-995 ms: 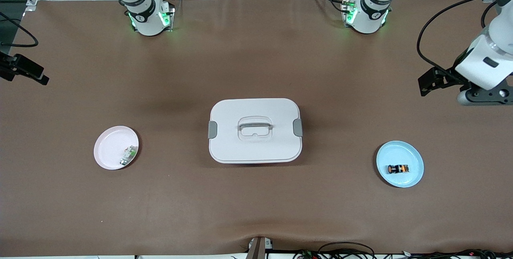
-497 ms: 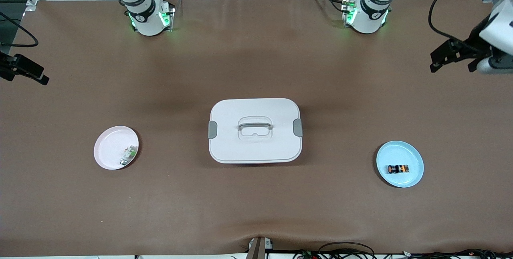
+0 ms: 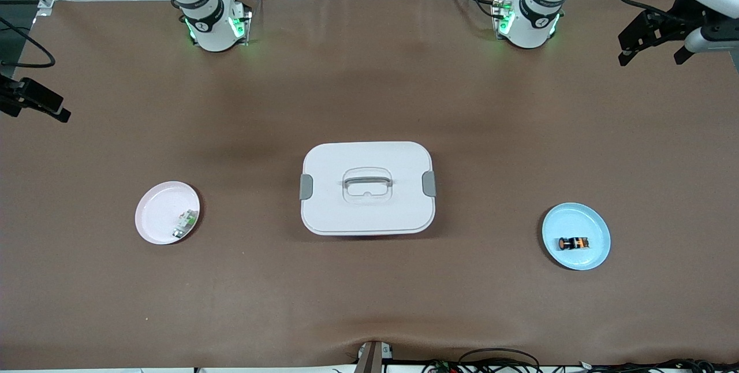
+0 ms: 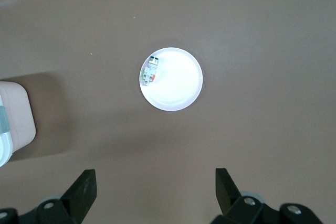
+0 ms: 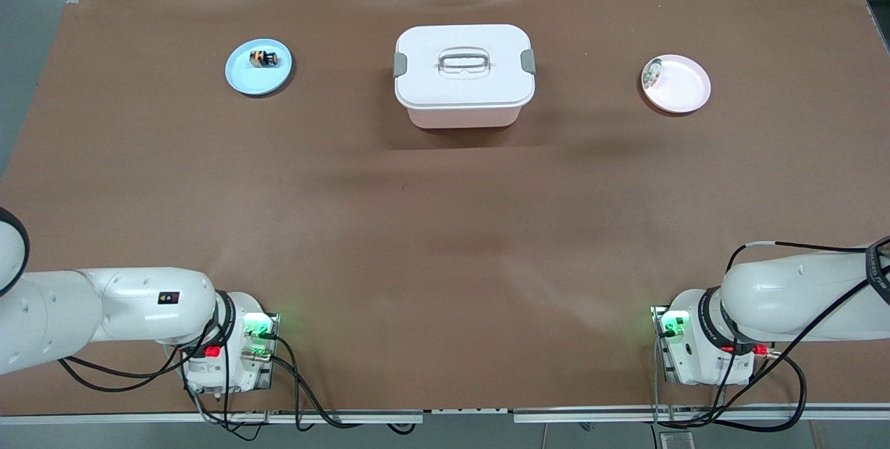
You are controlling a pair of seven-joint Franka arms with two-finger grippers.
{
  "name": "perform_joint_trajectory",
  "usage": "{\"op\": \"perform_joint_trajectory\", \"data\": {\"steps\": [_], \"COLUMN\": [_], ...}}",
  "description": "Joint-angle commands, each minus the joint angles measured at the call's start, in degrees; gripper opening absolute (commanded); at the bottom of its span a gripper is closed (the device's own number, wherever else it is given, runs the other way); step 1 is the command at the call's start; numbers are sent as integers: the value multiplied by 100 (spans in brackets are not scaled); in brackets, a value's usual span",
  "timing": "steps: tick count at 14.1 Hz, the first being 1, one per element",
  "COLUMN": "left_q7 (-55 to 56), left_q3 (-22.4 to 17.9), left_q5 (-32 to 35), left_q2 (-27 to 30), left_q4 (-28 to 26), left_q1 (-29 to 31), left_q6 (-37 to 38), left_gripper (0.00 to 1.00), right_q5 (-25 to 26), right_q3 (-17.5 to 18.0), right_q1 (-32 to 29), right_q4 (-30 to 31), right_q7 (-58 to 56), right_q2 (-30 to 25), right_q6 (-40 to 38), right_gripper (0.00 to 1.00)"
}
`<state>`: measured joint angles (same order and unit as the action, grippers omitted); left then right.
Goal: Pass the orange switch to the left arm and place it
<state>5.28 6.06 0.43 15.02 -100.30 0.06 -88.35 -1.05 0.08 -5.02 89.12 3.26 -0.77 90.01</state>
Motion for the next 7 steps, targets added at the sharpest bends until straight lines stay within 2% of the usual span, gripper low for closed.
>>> {"op": "perform_joint_trajectory", "data": {"steps": [1,7], "left_q7": [-79,-53], "left_q3": [-70,-61], "left_q5": [-8,-17], "left_q2": [19,-719], "left_q4": [97,1011], "left_q1": [-50,-15], "left_q6": [116,775], "left_gripper": [100,100], "right_q5": [53,44], "right_q3": [89,89], "right_q1": [-113,-113], "right_q4": [-167,-167], "right_q7": [-62,-62], "right_q2": [86,86], "right_q6": [-106,-106], "right_gripper": [100,100]}}
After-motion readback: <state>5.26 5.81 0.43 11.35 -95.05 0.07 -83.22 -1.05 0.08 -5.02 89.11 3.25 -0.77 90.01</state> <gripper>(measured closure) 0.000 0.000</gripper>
